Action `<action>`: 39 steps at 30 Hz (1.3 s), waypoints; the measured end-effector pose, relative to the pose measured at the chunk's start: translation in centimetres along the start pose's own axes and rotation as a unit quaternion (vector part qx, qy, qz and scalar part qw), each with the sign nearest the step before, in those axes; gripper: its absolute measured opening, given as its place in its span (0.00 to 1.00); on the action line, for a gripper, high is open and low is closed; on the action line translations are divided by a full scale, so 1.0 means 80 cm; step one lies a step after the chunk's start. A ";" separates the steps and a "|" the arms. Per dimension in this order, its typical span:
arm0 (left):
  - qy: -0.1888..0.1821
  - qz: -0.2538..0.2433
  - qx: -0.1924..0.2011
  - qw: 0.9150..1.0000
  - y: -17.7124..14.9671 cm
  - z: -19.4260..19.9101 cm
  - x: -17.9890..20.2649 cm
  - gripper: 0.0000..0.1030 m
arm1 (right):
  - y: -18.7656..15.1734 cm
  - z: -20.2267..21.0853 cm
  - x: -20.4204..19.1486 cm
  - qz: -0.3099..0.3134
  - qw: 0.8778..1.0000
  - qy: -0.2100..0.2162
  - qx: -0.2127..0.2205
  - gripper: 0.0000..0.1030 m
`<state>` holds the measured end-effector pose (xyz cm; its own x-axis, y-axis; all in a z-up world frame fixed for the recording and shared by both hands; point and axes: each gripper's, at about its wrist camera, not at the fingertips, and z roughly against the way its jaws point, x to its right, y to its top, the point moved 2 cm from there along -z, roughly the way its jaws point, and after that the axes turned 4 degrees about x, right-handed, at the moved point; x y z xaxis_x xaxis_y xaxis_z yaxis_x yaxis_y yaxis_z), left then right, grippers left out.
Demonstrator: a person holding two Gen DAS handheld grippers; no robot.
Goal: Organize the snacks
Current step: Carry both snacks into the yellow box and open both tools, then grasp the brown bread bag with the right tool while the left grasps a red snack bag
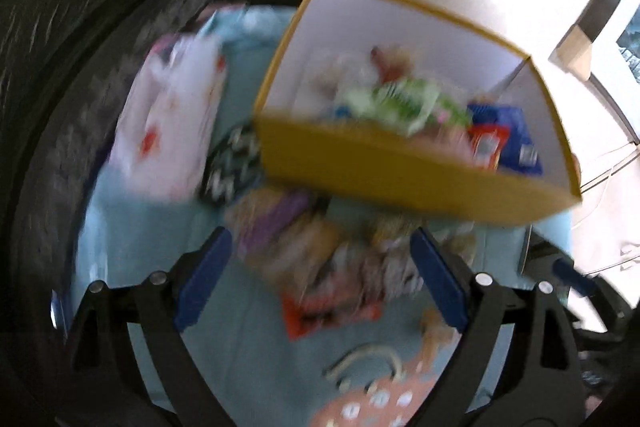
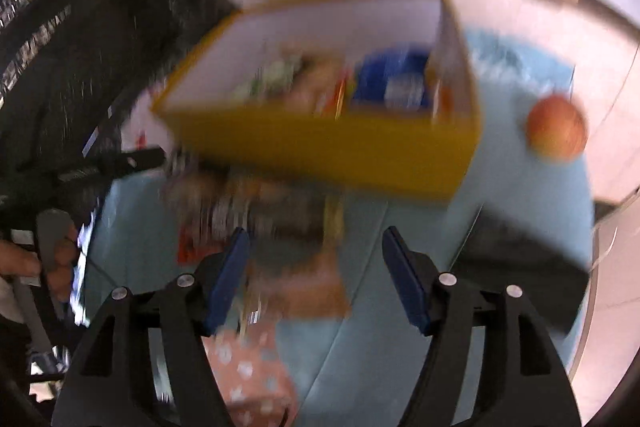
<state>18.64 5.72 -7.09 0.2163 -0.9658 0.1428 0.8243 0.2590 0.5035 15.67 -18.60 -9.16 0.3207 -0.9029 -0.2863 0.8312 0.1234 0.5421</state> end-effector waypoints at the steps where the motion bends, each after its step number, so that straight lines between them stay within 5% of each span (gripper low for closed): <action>1: 0.002 0.004 -0.011 1.000 -0.016 0.000 -0.007 0.89 | -0.011 -0.008 -0.004 0.000 1.000 0.000 -0.012 0.67; 10: 0.021 0.001 -0.063 0.998 -0.096 0.005 -0.046 0.89 | -0.051 -0.063 -0.030 0.006 0.997 -0.012 -0.077 0.67; 19: 0.031 0.011 -0.077 0.997 -0.119 0.014 -0.071 0.90 | -0.042 -0.109 -0.053 0.054 0.993 -0.069 -0.085 0.71; 22: 0.029 0.015 -0.083 0.996 -0.124 0.011 -0.074 0.90 | -0.044 -0.115 -0.063 0.087 0.988 -0.083 -0.096 0.65; 27: 0.013 0.005 -0.089 0.996 -0.125 0.000 -0.060 0.90 | -0.048 -0.096 -0.049 0.046 0.992 -0.043 -0.110 0.53; 30: 0.004 -0.002 -0.086 0.996 -0.123 -0.008 -0.048 0.90 | -0.053 -0.068 -0.029 -0.006 0.995 -0.003 -0.103 0.53; 39: -0.006 -0.003 -0.103 0.995 -0.110 -0.046 -0.015 0.90 | -0.062 -0.007 0.020 -0.028 0.997 0.010 -0.076 0.53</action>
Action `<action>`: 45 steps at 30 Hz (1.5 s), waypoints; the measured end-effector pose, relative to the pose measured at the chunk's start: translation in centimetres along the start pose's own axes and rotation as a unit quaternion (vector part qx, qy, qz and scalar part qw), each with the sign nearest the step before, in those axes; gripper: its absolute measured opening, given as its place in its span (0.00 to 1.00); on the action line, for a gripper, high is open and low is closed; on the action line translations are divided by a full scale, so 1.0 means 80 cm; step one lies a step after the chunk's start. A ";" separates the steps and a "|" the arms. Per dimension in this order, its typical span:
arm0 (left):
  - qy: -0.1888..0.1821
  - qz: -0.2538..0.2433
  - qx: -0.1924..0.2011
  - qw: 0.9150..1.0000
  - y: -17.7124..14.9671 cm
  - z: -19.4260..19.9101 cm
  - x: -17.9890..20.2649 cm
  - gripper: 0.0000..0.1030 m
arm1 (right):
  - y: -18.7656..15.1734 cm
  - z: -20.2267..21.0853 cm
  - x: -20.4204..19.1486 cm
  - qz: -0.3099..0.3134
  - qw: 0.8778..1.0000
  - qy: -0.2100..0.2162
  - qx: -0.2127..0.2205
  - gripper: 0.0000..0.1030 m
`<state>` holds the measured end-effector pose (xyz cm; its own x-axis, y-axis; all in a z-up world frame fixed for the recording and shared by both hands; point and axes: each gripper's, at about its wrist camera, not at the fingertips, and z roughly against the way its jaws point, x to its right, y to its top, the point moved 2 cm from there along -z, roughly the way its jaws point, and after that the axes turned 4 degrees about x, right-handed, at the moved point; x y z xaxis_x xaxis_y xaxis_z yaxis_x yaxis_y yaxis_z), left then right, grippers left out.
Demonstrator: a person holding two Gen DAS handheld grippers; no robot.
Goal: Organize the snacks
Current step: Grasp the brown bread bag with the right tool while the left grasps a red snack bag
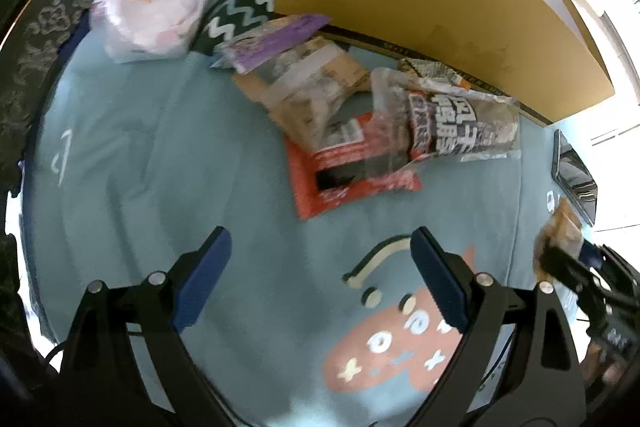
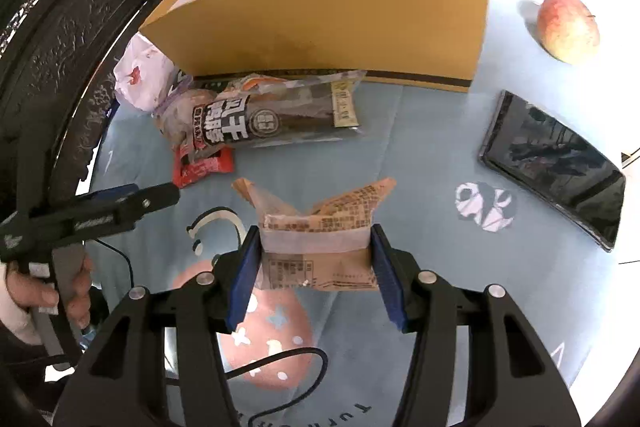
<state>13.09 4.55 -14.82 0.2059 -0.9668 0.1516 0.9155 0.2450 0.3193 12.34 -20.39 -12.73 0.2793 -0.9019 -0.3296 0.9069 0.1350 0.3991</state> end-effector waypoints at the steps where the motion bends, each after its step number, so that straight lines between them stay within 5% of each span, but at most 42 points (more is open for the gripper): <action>1: 0.000 0.003 -0.003 1.000 0.004 -0.004 0.004 0.90 | 0.000 0.000 0.001 -0.002 1.000 0.002 0.000 0.53; 13: -0.006 0.036 -0.034 0.999 0.045 -0.051 0.026 0.90 | 0.006 -0.008 -0.003 0.001 1.000 0.026 -0.004 0.53; 24: 0.011 0.015 -0.039 0.999 0.079 -0.080 0.040 0.90 | 0.019 -0.016 -0.012 0.006 0.999 0.043 -0.012 0.53; 32: 0.042 -0.047 -0.032 0.998 0.064 -0.069 0.045 0.55 | 0.022 -0.009 -0.012 0.006 0.999 0.041 -0.010 0.53; 45: 0.005 -0.015 -0.027 1.000 0.023 -0.026 0.016 0.51 | 0.012 0.016 -0.033 0.028 0.998 0.052 -0.003 0.53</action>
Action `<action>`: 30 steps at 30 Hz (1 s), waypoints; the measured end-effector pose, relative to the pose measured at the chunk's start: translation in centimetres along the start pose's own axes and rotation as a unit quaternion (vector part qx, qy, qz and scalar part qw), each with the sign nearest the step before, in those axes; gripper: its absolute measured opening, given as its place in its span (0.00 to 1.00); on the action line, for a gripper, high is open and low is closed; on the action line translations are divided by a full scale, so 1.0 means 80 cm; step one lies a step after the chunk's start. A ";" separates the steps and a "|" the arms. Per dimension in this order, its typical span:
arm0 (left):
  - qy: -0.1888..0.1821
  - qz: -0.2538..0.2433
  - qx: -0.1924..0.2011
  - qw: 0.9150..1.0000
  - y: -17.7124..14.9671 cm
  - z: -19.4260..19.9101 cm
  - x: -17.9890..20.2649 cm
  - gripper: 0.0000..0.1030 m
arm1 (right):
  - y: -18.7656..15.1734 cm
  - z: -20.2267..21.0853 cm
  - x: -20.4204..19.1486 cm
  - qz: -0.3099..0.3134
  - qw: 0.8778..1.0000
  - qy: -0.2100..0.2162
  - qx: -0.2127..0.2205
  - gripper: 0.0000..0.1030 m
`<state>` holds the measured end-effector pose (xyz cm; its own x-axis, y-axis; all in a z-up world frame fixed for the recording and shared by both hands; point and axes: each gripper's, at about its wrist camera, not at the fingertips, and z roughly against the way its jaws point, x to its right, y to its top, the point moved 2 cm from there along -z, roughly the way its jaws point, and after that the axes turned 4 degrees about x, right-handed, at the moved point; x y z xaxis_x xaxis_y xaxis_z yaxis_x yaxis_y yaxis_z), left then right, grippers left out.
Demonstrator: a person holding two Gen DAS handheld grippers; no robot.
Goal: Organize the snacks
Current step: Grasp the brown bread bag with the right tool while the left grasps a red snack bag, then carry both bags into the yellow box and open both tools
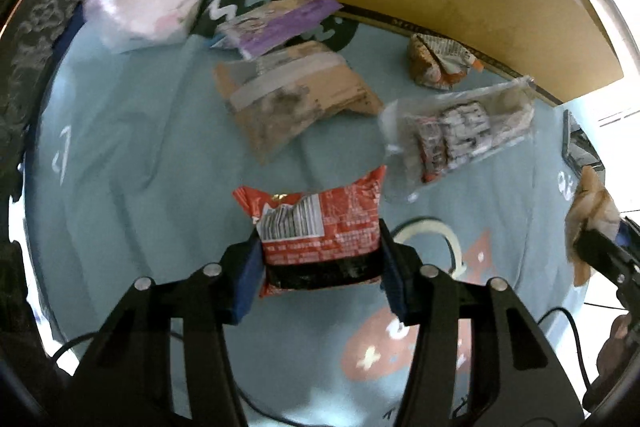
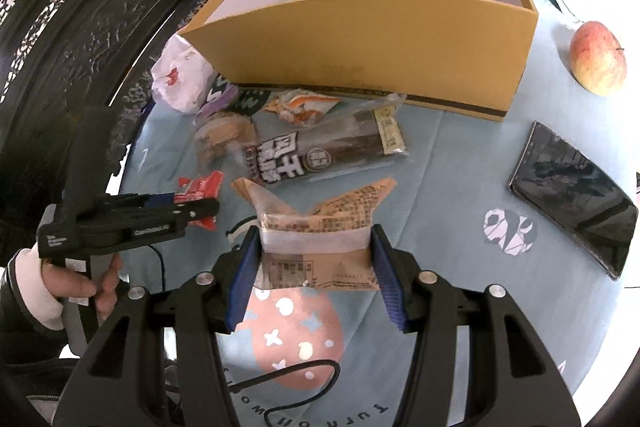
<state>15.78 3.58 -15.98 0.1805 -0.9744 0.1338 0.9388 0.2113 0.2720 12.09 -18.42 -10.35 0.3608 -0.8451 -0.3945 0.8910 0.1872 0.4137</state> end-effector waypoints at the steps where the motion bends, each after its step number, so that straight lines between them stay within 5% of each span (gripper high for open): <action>1: -0.001 0.002 0.003 1.000 -0.002 0.003 -0.003 0.51 | -0.002 0.000 -0.003 0.001 1.000 0.000 -0.001 0.53; 16: -0.033 -0.016 0.088 0.995 -0.019 0.124 -0.001 0.51 | 0.014 0.051 -0.029 0.024 0.998 0.006 0.061 0.53; 30: -0.040 -0.050 0.178 0.982 0.072 0.186 0.055 0.51 | 0.108 0.109 -0.010 0.031 0.984 -0.040 0.174 0.53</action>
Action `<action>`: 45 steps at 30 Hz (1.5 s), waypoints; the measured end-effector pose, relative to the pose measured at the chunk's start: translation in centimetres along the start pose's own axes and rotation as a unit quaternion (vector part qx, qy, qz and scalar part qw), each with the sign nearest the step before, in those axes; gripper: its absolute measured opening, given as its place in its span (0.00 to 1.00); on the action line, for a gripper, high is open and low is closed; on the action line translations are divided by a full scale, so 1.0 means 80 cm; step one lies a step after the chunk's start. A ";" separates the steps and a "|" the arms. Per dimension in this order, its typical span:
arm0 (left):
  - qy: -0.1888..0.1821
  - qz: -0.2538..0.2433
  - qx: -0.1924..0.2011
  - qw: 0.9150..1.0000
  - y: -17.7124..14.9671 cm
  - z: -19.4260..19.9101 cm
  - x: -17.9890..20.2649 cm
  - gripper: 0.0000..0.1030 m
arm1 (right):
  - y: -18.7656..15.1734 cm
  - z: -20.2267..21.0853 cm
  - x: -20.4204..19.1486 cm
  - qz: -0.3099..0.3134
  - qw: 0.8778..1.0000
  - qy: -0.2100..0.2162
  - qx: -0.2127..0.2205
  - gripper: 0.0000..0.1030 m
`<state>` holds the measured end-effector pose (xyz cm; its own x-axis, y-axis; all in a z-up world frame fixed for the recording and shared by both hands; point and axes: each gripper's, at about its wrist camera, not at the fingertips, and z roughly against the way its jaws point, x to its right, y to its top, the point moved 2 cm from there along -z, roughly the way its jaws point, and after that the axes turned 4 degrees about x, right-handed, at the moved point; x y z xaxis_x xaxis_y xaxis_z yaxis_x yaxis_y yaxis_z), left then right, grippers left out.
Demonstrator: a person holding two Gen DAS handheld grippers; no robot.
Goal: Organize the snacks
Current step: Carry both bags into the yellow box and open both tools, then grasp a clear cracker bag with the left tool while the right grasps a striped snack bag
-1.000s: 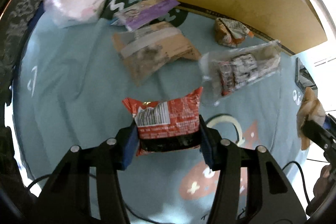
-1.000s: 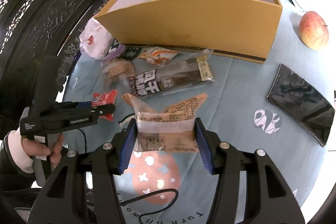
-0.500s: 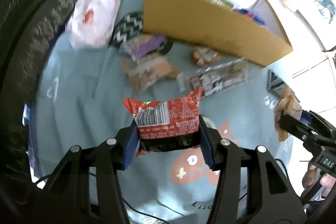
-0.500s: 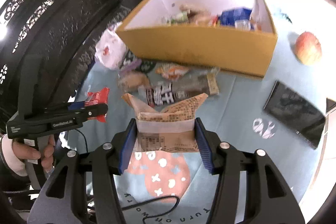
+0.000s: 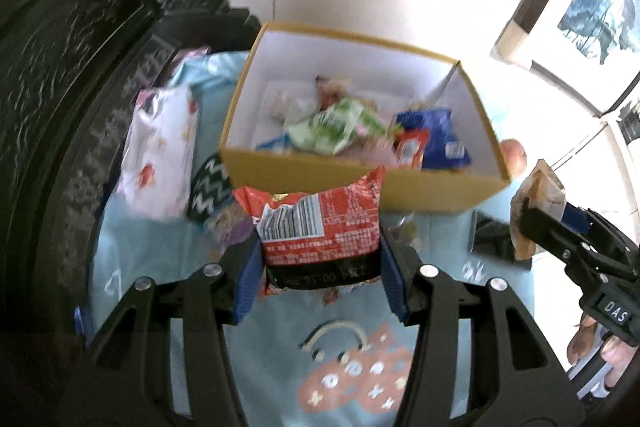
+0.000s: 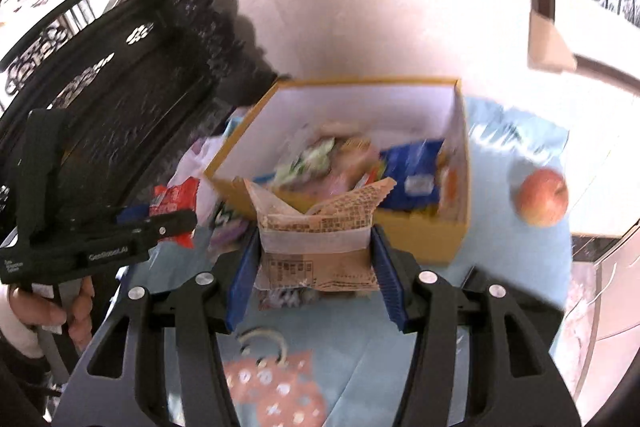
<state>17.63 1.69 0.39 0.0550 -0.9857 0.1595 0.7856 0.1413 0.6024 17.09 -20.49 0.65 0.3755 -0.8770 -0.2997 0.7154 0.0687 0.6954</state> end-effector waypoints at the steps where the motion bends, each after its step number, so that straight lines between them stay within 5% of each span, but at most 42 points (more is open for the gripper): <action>1: 0.001 -0.001 0.002 1.000 0.006 -0.001 0.002 0.51 | 0.007 -0.002 0.003 0.000 1.000 -0.003 0.005 0.53; 12: -0.002 0.006 0.001 1.000 0.082 -0.065 0.015 0.51 | 0.053 -0.061 0.020 0.011 0.999 -0.040 0.020 0.53; 19: -0.015 0.023 -0.023 0.999 0.098 -0.130 0.015 0.51 | 0.058 -0.111 0.032 0.022 0.998 -0.060 0.007 0.55; 20: -0.018 0.035 -0.023 0.999 0.099 -0.138 0.013 0.56 | 0.057 -0.118 0.033 0.032 0.996 -0.078 0.004 0.55; 22: -0.008 0.055 -0.017 0.998 0.100 -0.144 0.010 0.86 | 0.056 -0.120 0.033 0.043 0.994 -0.104 0.005 0.61; 25: 0.002 0.062 0.001 0.998 0.101 -0.136 0.006 0.91 | 0.054 -0.106 0.034 0.028 0.996 -0.083 0.016 0.62; 35: 0.020 0.076 0.010 0.997 0.058 -0.069 -0.035 0.92 | 0.019 -0.052 0.019 0.019 0.998 -0.062 0.019 0.65; 45: 0.052 0.124 -0.035 0.990 -0.039 -0.042 -0.101 0.93 | -0.050 -0.060 -0.005 0.013 0.997 -0.045 -0.059 0.69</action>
<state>16.80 8.91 -5.44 0.3111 -0.9264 0.2122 0.7805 0.3765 0.4990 16.89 -18.13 -5.16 0.3450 -0.9128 -0.2186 0.7721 0.1436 0.6191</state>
